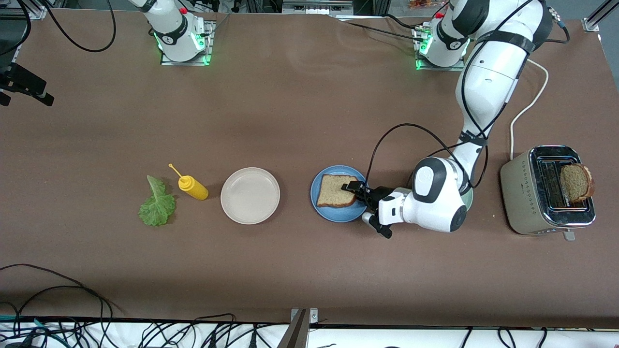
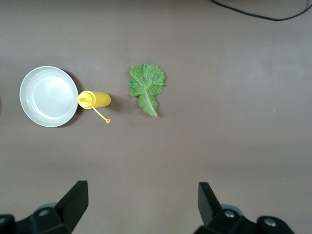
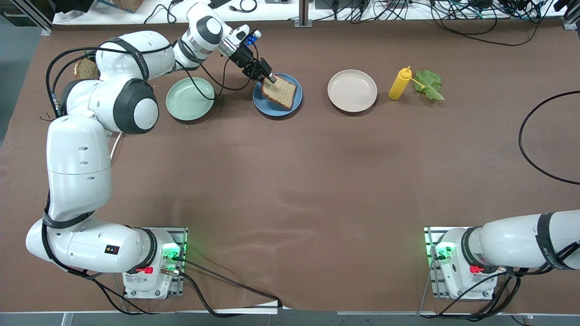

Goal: Make sandwich in blue plate with both arms
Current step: 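Carry the bread slice with the left gripper onto the blue plate, then raise the left gripper back toward the toaster while the right gripper reaches out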

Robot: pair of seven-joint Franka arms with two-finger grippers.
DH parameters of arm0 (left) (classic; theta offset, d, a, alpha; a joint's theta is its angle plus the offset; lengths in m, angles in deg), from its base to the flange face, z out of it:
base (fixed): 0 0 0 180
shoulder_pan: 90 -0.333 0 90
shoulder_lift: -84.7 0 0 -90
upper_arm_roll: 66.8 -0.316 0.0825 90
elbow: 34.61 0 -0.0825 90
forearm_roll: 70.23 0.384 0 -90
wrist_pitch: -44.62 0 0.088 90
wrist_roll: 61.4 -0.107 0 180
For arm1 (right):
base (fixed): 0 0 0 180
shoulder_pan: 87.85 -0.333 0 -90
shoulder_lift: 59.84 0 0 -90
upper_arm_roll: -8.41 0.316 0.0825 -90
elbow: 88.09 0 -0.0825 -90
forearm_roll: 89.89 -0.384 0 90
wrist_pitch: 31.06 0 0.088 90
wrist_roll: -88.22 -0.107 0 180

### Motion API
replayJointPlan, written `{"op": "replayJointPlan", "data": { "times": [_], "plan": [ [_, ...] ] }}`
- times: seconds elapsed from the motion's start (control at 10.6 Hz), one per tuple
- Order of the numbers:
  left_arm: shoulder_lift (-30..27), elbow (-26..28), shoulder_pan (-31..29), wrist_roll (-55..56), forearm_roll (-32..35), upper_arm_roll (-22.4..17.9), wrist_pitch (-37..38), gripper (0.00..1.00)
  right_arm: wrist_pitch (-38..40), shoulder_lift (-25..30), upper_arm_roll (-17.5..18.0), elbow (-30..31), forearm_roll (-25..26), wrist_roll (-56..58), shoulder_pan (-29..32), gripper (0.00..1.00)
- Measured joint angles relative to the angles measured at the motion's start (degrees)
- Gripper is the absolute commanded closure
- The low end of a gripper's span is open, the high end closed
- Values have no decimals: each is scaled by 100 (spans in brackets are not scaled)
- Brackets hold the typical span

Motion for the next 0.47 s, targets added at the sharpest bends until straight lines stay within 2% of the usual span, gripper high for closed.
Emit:
{"op": "replayJointPlan", "data": {
  "times": [0.19, 0.47],
  "plan": [
    [-2, -57, -123, -221, 30, -39, -7, 0, 0, 0, -1, 0, 0, 1, 0, 0],
    [-170, -178, -240, -305, 1011, -46, 6, 0, 0, 0, -2, 0, 0, 1, 0, 0]
  ]
}}
